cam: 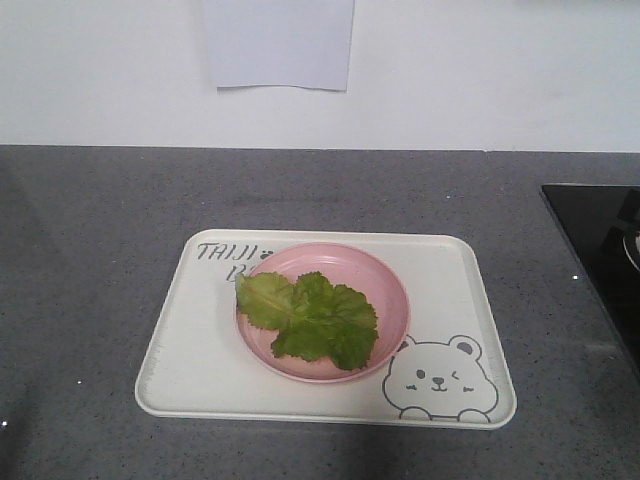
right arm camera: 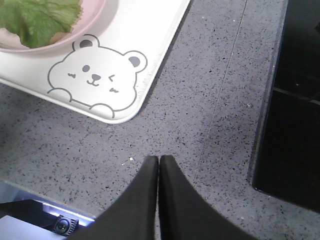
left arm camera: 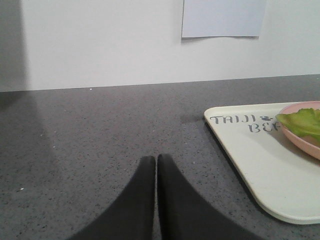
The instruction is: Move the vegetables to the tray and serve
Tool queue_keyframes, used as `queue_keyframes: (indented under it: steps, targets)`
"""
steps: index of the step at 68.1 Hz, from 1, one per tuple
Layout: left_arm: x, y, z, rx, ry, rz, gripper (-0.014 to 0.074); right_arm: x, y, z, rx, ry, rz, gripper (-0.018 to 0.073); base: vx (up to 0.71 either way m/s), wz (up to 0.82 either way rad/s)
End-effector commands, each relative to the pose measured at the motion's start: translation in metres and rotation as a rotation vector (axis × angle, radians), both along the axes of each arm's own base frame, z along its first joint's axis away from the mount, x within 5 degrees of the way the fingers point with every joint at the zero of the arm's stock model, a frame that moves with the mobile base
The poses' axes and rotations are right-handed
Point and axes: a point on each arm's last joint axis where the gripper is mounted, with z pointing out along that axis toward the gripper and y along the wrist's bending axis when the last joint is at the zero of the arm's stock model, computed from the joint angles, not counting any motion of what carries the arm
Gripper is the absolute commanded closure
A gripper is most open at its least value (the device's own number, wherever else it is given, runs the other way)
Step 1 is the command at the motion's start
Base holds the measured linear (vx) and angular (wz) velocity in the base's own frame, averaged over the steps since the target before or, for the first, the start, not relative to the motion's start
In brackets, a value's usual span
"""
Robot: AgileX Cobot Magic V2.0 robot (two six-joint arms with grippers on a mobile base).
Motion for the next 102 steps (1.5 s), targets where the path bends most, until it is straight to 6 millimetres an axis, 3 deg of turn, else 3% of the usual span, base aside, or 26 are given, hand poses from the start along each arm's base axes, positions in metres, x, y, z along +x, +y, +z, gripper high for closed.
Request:
queue_keyframes:
  steps: [1,102]
  targets:
    - [0.0,0.0005,0.0009,-0.022,-0.091,0.005,0.0602,0.0033,0.0006,0.0099,0.009,-0.067,0.003,0.0569,0.0,0.0]
    - [-0.0001,0.0053,0.0063,-0.053,-0.147,0.088,0.0602,0.0032,0.0006,0.0098,0.008,-0.065,0.003,0.0569,0.0,0.0]
